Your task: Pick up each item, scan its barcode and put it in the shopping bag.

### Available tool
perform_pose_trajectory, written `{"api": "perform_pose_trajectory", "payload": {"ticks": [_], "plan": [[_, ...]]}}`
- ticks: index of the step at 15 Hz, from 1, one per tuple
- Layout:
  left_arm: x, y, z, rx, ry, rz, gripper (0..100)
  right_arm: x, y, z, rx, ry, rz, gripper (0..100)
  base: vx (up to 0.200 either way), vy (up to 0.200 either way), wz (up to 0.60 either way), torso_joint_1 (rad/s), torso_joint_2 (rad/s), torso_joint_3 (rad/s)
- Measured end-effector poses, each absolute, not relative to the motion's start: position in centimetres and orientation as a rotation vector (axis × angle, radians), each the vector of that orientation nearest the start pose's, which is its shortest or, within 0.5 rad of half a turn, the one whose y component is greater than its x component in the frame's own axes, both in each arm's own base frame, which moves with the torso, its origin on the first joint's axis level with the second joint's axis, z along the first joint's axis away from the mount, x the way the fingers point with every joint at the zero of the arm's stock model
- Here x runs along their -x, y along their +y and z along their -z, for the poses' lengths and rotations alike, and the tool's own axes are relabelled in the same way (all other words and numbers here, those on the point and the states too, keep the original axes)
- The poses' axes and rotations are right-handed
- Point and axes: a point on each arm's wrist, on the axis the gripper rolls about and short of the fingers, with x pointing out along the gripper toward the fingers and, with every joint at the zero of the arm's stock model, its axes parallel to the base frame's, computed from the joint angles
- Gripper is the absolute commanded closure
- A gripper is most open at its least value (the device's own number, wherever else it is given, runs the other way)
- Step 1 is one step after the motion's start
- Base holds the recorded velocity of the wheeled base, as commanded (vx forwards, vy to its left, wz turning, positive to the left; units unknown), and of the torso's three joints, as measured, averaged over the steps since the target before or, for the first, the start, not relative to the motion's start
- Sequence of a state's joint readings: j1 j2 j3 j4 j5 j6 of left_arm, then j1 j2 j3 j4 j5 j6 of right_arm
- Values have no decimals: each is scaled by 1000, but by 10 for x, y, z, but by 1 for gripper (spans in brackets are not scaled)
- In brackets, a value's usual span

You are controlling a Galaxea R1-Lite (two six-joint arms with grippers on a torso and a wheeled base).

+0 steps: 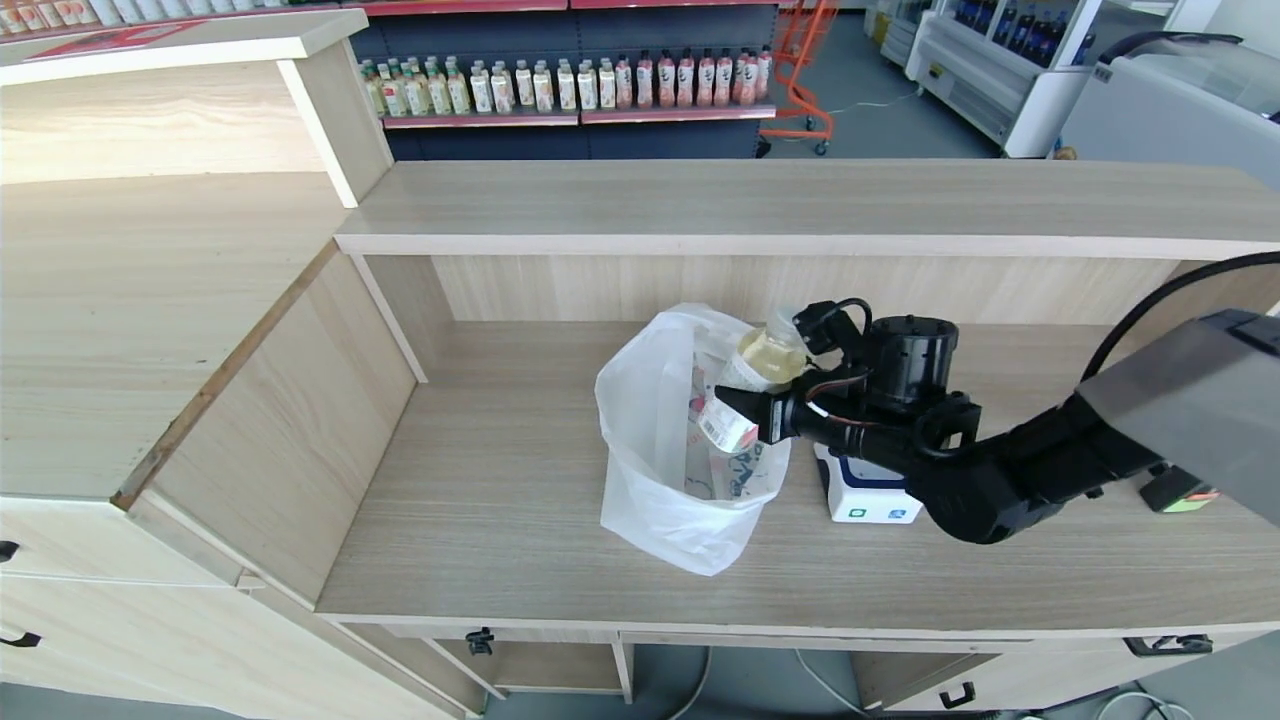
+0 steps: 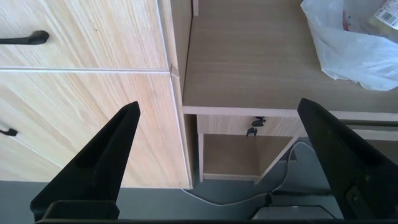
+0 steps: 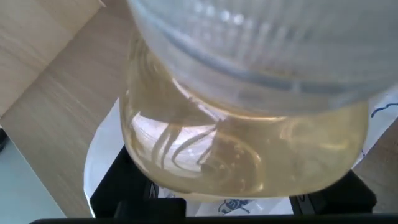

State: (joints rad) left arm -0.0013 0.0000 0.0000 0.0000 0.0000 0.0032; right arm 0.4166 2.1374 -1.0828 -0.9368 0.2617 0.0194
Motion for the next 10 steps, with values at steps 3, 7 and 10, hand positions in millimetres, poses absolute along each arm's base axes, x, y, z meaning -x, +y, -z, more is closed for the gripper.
{"api": "perform_pose_trajectory", "payload": {"ticks": [3,7,10], "plan": [[23,0,-75,-3,0,2,0,-391,182,-106,130,102,-667,100,0,0,0,0,0,0],[23,0,-75,-3,0,2,0,-405,190,-82,170,94,-627,100,0,0,0,0,0,0],[23,0,-75,-3,0,2,0,-407,195,-72,162,105,-630,0,0,0,0,0,0,0]]}}
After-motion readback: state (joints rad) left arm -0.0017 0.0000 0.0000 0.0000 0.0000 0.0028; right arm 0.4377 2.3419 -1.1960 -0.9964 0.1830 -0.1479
